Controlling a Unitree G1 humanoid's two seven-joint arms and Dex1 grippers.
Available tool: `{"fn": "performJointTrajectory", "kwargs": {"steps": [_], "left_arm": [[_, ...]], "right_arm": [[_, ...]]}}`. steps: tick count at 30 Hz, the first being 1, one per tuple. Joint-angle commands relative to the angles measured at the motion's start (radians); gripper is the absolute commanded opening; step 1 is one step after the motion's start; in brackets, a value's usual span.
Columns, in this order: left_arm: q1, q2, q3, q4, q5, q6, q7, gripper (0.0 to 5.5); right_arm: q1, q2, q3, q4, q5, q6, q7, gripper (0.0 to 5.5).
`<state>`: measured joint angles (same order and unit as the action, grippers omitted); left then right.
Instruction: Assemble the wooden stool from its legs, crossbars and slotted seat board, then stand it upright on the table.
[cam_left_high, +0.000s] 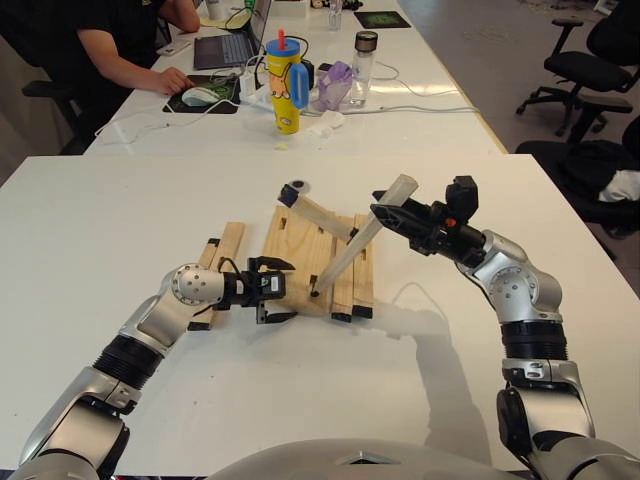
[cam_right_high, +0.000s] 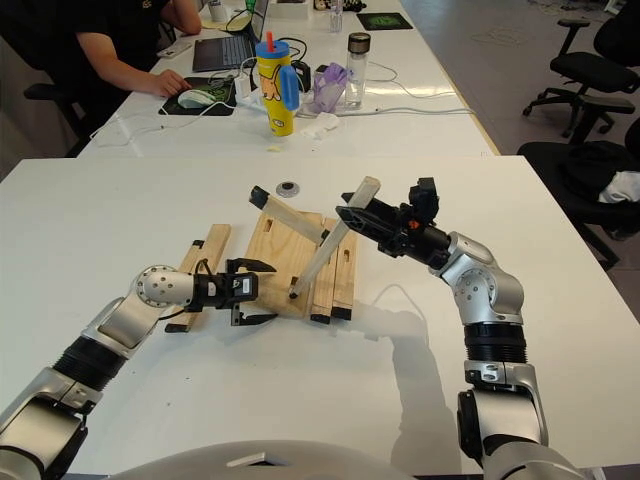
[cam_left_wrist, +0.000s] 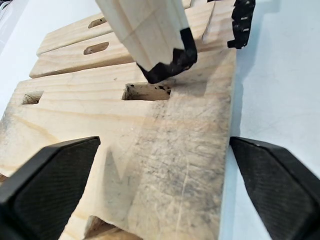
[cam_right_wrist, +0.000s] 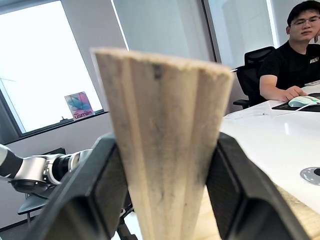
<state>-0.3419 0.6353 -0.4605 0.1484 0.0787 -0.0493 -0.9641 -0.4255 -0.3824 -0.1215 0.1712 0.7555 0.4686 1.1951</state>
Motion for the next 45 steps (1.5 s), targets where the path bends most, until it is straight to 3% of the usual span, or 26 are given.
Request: {"fn": "performJointTrajectory", "kwargs": {"steps": [1, 9, 20, 30, 45], "left_arm": [[0.079, -0.002, -0.068, 0.048, 0.082, 0.071, -0.013, 4.8], [0.091, -0.007, -0.093, 0.038, 0.09, 0.09, -0.021, 4.8], [0.126, -0.044, -0.117, 0.028, 0.112, 0.138, 0.043, 4.8], [0.154, -0.069, -0.081, -0.002, 0.093, 0.192, 0.153, 4.8], [0.287, 0.02, 0.181, -0.229, -0.017, 0.239, 0.239, 4.8]], "right_arm": [[-0.04, 0.015, 0.012, 0.019, -0.019, -0.027, 0.015, 2.04], [-0.074, 0.004, 0.058, 0.075, -0.116, -0.122, 0.044, 2.04], [-0.094, -0.075, 0.207, 0.028, -0.278, -0.185, 0.096, 2.04], [-0.093, -0.151, 0.255, -0.141, -0.301, -0.028, -0.005, 2.04], [-0.169, -0.191, 0.364, -0.285, -0.369, 0.092, -0.133, 2.04]]}}
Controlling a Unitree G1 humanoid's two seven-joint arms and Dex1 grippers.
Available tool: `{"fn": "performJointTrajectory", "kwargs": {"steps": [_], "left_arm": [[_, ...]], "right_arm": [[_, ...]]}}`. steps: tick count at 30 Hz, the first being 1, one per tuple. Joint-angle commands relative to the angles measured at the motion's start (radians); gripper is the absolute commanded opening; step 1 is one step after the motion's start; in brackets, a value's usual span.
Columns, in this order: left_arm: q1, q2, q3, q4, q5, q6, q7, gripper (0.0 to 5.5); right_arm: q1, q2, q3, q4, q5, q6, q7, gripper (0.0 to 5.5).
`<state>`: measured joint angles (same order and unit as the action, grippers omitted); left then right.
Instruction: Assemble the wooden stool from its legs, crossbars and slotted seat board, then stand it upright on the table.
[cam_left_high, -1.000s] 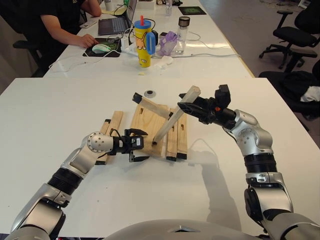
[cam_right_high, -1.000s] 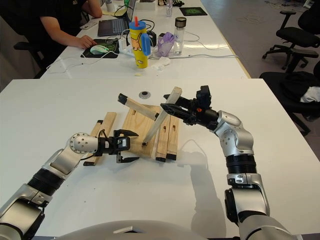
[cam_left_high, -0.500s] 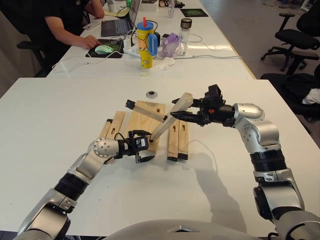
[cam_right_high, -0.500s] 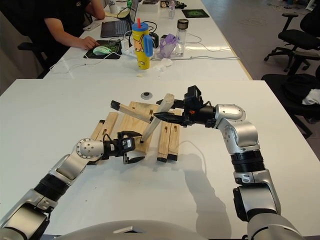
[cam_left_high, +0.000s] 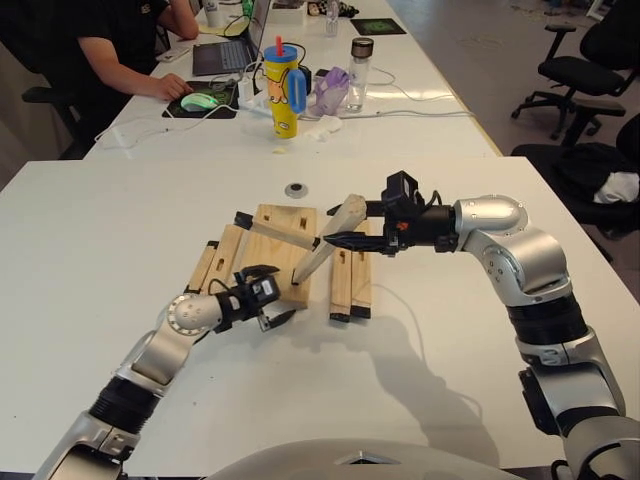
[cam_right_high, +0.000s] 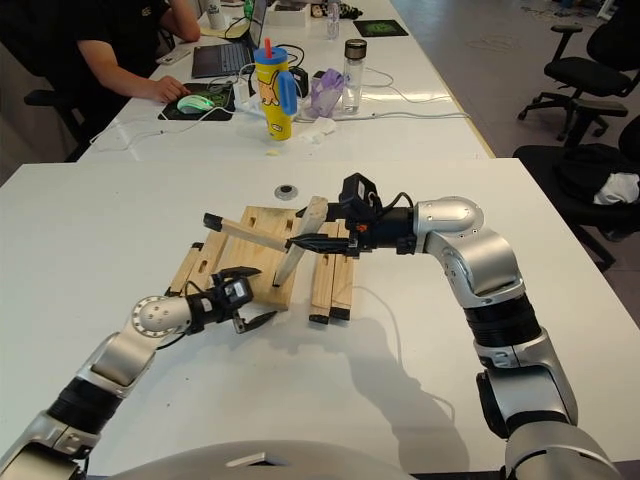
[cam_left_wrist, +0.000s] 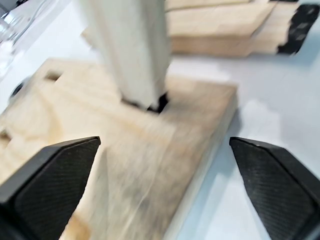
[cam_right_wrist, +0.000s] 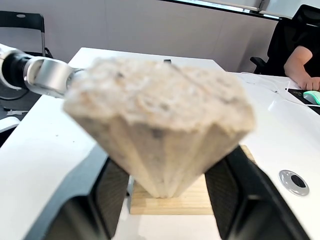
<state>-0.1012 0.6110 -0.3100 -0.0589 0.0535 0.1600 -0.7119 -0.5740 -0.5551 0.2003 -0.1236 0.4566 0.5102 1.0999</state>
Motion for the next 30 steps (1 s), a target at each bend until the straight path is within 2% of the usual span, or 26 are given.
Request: {"fn": "performJointTrajectory", "kwargs": {"steps": [1, 6, 18, 30], "left_arm": [[0.061, 0.061, 0.04, -0.034, 0.013, 0.041, -0.018, 4.8], [0.074, 0.11, 0.043, 0.003, 0.06, 0.039, -0.024, 4.8], [0.022, 0.103, -0.02, 0.146, 0.121, 0.042, -0.027, 4.8], [-0.013, 0.039, -0.111, 0.252, 0.112, 0.058, -0.096, 4.8]], "right_arm": [[-0.033, -0.017, 0.045, 0.008, -0.07, 0.057, -0.043, 2.04], [-0.05, -0.013, 0.046, 0.006, -0.068, 0.06, -0.054, 2.04], [-0.067, 0.023, 0.061, 0.031, -0.059, 0.044, -0.06, 2.04], [-0.194, 0.198, 0.113, 0.205, -0.108, -0.028, -0.069, 2.04]]}}
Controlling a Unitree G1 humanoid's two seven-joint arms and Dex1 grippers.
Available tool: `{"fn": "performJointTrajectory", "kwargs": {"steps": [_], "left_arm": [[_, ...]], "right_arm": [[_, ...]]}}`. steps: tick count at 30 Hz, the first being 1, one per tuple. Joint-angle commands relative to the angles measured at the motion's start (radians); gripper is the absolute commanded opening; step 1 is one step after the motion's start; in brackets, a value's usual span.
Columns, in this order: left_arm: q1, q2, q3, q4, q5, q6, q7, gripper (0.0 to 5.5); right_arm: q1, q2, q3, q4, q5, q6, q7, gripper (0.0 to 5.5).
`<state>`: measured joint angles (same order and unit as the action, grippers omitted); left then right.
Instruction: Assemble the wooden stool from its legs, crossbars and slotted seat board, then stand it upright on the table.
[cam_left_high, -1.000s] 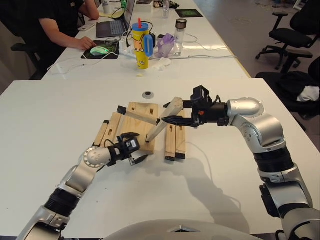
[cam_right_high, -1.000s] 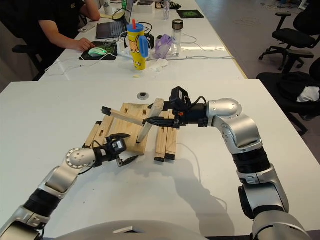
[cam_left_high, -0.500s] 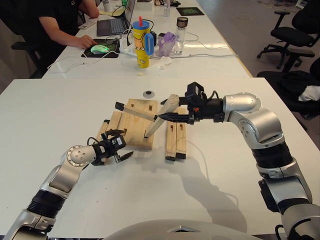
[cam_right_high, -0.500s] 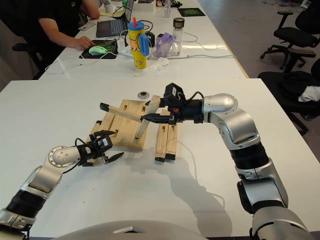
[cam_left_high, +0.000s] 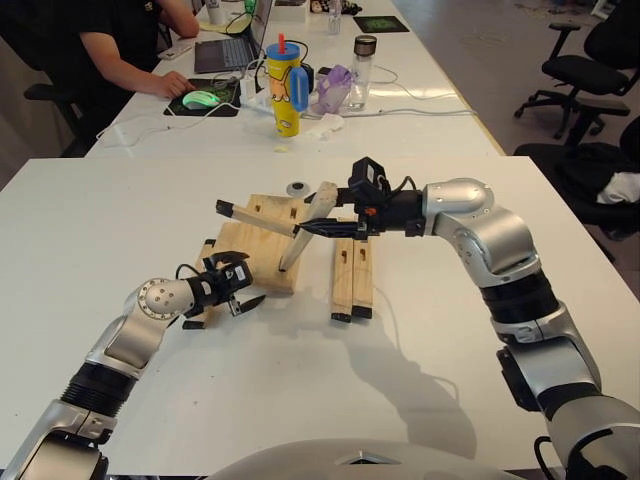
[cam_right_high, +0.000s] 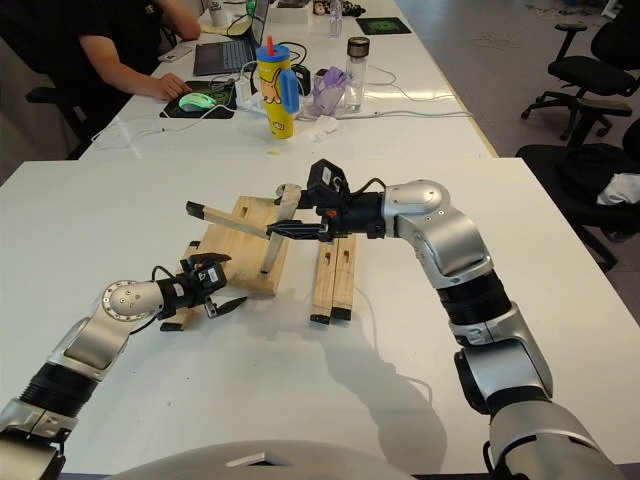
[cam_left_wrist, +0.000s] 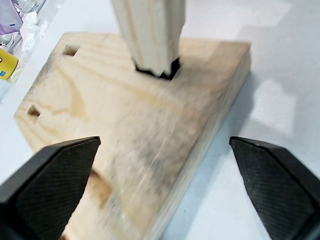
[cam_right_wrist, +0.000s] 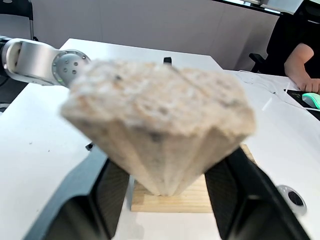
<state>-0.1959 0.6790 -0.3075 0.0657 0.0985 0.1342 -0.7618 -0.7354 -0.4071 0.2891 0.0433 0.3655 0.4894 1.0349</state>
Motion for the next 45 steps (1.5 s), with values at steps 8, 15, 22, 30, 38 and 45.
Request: {"fn": "performJointTrajectory", "kwargs": {"steps": [8, 15, 22, 30, 38, 45], "left_arm": [[0.106, -0.047, -0.149, 0.179, 0.08, 0.116, -0.056, 4.8], [0.124, -0.065, -0.075, -0.001, -0.026, 0.157, -0.049, 4.8], [0.093, 0.024, 0.138, -0.45, -0.364, 0.525, -0.135, 4.8], [0.111, -0.023, 0.198, -0.465, -0.435, 0.548, -0.085, 4.8], [-0.032, 0.163, 0.337, -0.205, -0.279, 0.336, -0.061, 4.8], [-0.152, 0.269, 0.201, 0.084, 0.015, 0.054, -0.027, 4.8]], "right_arm": [[-0.104, 0.115, 0.035, 0.053, -0.053, -0.005, -0.009, 2.04], [-0.167, 0.084, 0.118, 0.059, -0.162, 0.023, 0.002, 2.04], [-0.189, 0.055, 0.104, 0.052, -0.138, 0.153, 0.039, 2.04], [-0.115, 0.051, -0.157, 0.043, -0.045, 0.119, -0.09, 2.04], [-0.025, 0.069, -0.316, 0.023, 0.011, 0.081, -0.23, 2.04], [0.04, 0.076, -0.28, -0.002, -0.015, 0.053, -0.265, 2.04]]}}
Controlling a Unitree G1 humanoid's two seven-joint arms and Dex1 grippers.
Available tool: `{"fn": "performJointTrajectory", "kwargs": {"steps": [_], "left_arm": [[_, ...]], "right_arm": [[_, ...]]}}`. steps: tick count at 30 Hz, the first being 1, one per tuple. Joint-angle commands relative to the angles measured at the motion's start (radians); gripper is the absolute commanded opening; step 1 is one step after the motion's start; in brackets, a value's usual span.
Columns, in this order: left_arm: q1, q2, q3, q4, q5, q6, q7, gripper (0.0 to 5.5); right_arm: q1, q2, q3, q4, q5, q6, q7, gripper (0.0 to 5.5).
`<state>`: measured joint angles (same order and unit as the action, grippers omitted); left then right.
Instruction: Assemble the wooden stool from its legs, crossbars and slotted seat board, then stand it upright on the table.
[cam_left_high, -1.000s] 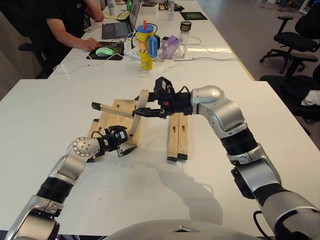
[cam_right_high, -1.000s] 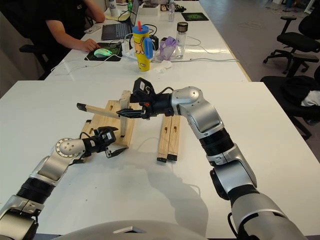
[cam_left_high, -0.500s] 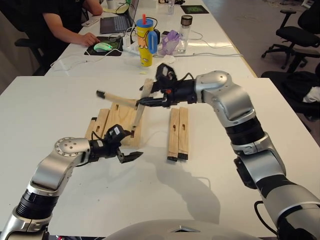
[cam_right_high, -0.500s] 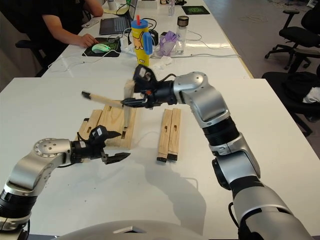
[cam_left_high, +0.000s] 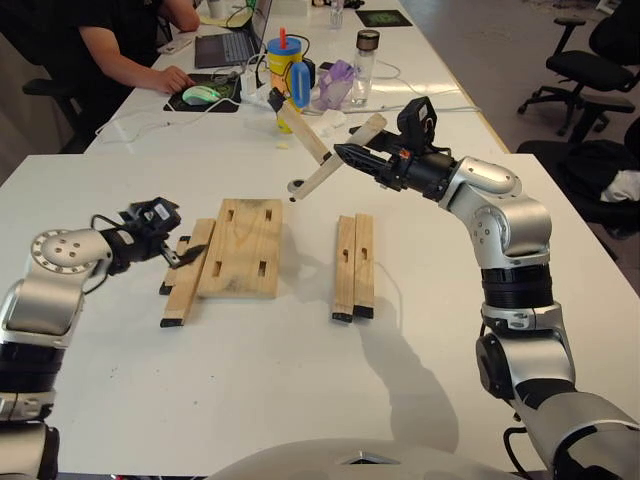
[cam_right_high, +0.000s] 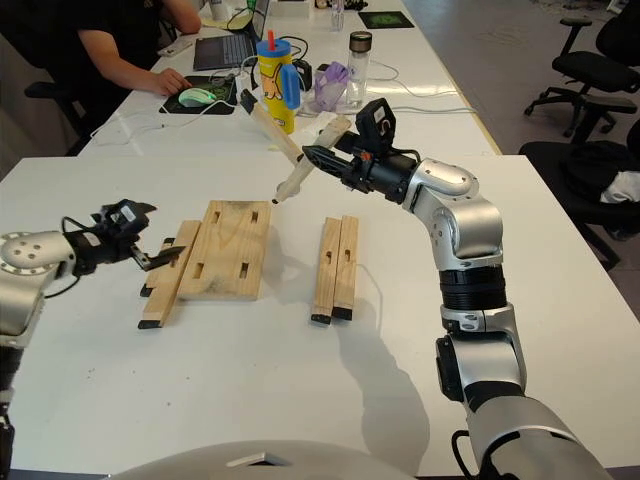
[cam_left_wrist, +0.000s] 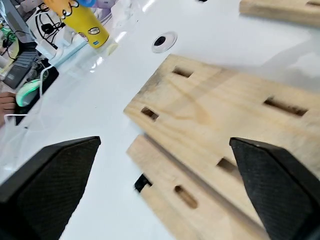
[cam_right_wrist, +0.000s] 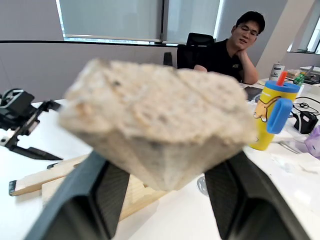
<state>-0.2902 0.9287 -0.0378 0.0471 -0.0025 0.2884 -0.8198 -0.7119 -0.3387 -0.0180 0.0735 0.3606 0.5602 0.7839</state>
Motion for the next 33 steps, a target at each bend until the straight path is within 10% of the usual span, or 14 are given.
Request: {"fn": "performJointTrajectory", "kwargs": {"steps": [1, 33], "left_arm": [[-0.067, 0.015, -0.091, 0.131, 0.158, -0.125, 0.051, 4.8], [-0.168, -0.288, -0.253, 0.456, 0.296, -0.299, 0.14, 4.8]], "right_arm": [[0.019, 0.01, 0.034, -0.033, -0.012, -0.021, -0.017, 2.04], [0.033, 0.008, 0.113, -0.039, 0.01, 0.004, 0.018, 2.04]]}}
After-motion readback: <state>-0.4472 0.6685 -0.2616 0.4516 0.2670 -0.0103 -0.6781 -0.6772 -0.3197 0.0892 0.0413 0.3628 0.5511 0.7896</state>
